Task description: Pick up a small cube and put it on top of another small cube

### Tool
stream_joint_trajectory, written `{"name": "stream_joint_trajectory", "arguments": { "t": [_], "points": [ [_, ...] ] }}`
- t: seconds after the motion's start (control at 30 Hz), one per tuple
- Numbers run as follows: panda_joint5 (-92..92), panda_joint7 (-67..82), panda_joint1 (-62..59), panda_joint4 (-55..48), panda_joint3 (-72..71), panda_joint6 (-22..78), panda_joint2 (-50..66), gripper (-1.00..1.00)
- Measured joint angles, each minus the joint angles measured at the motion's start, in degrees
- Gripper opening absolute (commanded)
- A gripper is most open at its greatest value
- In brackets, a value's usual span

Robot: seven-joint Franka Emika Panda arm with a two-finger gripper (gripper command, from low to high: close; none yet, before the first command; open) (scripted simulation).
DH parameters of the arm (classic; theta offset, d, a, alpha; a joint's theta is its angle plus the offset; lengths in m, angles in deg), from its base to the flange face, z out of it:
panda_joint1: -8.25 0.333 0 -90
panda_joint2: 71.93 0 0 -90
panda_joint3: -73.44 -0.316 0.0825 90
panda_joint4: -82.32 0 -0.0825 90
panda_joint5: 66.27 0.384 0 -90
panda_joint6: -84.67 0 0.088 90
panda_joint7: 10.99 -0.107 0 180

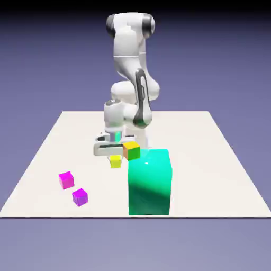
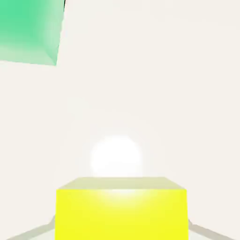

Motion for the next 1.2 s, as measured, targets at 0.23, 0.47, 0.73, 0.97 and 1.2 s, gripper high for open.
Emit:
{"name": "stream_joint_trajectory", "arguments": {
  "t": [0.23, 0.47, 0.73, 0.97, 1.2],
  "points": [
    [10.9, 16.7, 7.6, -8.8, 14.5, 14.5, 13.2, -1.00],
    [21.9, 33.3, 14.4, -17.6, 29.1, 28.9, 26.3, -1.00],
    [34.3, 52.3, 22.1, -27.7, 45.7, 45.4, 41.4, -1.00],
    [43.2, 62.2, 23.0, -32.9, 48.9, 51.6, 49.6, -1.00],
    [50.3, 65.3, 17.9, -34.4, 40.5, 49.3, 52.7, 1.00]
  ]
}}
